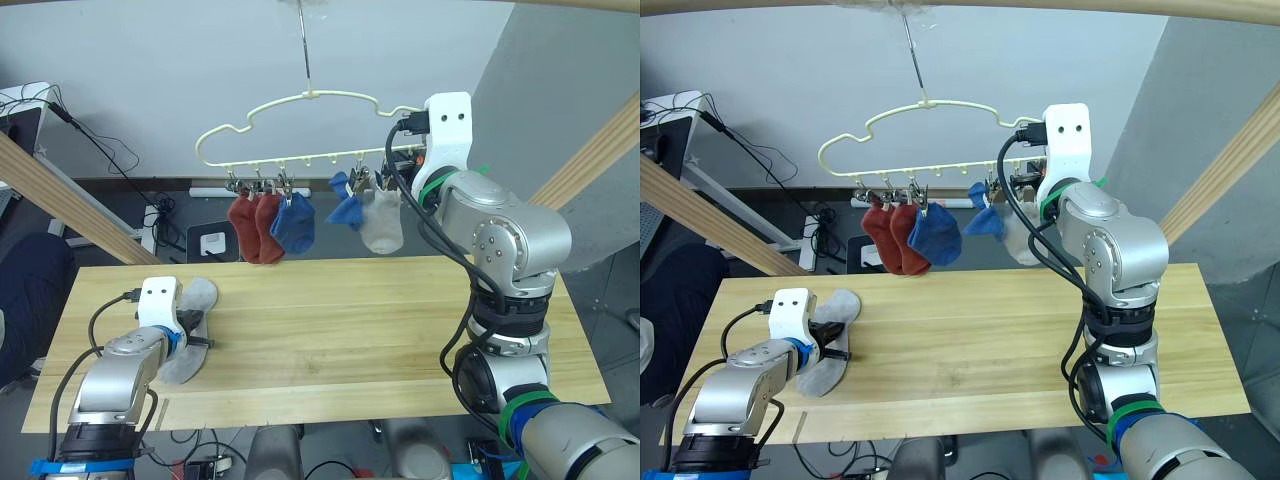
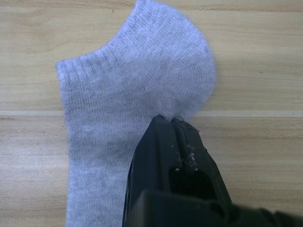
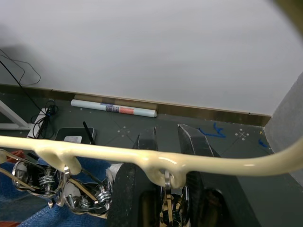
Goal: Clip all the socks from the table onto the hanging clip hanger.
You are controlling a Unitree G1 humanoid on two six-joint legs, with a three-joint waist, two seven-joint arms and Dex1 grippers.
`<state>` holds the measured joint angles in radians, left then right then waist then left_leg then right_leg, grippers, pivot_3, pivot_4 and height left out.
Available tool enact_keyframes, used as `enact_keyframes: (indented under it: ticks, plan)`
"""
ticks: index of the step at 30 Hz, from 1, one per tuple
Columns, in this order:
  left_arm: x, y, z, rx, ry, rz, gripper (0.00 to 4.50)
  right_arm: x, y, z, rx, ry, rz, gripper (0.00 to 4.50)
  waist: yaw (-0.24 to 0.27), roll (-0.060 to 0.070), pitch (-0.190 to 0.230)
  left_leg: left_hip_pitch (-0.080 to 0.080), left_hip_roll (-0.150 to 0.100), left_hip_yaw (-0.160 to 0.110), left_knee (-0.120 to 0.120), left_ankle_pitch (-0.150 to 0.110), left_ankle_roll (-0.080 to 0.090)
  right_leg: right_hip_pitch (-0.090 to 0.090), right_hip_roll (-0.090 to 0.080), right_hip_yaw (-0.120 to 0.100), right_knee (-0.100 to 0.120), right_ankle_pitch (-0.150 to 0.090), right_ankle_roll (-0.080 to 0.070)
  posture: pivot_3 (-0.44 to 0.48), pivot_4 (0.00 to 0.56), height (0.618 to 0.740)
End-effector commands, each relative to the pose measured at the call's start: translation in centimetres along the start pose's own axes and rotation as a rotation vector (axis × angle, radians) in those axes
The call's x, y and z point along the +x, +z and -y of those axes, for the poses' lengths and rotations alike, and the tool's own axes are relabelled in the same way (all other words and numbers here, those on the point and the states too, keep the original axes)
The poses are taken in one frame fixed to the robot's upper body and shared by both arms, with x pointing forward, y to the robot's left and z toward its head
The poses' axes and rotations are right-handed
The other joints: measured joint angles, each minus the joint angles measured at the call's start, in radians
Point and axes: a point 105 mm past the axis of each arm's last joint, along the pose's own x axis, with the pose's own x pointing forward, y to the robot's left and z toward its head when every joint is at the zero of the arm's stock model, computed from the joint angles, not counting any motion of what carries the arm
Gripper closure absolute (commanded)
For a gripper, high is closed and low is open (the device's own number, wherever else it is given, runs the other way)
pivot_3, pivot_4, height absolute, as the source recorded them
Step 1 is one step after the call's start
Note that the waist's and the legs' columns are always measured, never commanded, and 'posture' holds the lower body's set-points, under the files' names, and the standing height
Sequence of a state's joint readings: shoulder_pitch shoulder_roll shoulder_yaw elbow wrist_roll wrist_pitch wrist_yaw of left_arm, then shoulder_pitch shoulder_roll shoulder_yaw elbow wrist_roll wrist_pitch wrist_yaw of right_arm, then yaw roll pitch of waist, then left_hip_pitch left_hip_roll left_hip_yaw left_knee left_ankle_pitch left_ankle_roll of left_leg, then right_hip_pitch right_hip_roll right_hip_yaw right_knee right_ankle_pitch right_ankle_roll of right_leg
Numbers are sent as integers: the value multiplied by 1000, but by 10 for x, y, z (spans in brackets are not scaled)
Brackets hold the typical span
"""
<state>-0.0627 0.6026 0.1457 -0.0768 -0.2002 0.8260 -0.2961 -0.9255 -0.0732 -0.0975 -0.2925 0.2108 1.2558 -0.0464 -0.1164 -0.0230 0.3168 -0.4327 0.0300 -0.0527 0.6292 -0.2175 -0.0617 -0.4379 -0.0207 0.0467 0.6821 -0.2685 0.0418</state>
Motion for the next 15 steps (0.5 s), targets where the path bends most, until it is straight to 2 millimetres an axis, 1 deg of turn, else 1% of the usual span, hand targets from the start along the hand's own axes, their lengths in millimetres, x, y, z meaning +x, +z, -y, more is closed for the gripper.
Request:
enact_keyframes:
  ticks: [1,2,4,7,8,9,13,15]
  plan:
    - [-5,-8,-3,-2,18,-21,3534,-5,7,4,2,-17,38,3934,1,0,0,0,0,0,0,0,0,0,0,0,0,0,0,-187,367,740]
    - [-6,-3,-5,-10,25,-2,3258,-5,7,4,2,-17,39,3934,1,0,0,0,0,0,0,0,0,0,0,0,0,0,0,-187,367,740]
    - [-8,0,-7,-19,32,13,2683,-6,7,4,3,-18,39,3934,1,0,0,0,0,0,0,0,0,0,0,0,-1,0,0,-186,365,740]
    - [-17,25,-12,39,50,83,1743,-5,7,3,1,-14,40,3934,4,0,1,-1,0,0,0,0,0,0,0,-1,-1,0,0,-177,360,740]
    - [-20,35,-15,38,59,109,1458,-5,7,3,3,-13,41,3934,5,-1,2,-1,0,-1,0,0,0,0,0,-1,-1,0,0,-177,360,740]
    - [-21,40,-16,32,64,123,1146,-4,7,3,4,-12,41,3934,6,-1,2,-1,0,-1,0,0,0,0,0,-1,-1,0,0,-177,360,740]
    - [-14,55,-19,32,83,156,36,-4,7,1,4,-8,43,3934,6,-1,3,-1,-1,-1,0,0,0,0,0,-1,-1,0,0,-170,355,740]
    - [-8,58,-16,29,71,156,36,-4,7,2,4,-9,43,3934,4,-1,3,-1,0,-1,0,0,0,0,0,-1,-1,0,0,-178,356,740]
